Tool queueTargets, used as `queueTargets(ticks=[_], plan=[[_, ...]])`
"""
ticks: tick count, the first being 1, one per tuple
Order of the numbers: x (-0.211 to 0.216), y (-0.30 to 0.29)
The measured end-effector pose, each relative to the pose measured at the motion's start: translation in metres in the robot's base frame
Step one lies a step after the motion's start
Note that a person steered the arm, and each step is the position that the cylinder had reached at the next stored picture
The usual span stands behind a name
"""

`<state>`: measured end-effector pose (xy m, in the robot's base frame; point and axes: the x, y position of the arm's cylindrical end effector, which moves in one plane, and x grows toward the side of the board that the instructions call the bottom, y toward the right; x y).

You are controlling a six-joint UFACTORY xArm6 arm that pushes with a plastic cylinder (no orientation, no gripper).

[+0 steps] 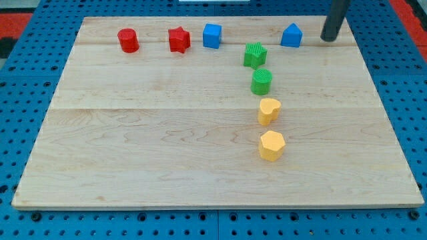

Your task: Place the blue cube in between red star and triangle

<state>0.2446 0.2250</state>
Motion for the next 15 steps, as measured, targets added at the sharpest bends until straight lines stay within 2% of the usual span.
queueTargets(ticks=[2, 3, 4, 5, 8, 9, 10, 11, 13, 15], plan=[[-0.004, -0.071], [-0.030, -0.096], [-0.052, -0.083], [-0.052, -0.142], [-0.052, -0.258], [-0.051, -0.258], [-0.022, -0.258], [-0.012, -0.254], [-0.013, -0.185], [-0.015, -0.178]])
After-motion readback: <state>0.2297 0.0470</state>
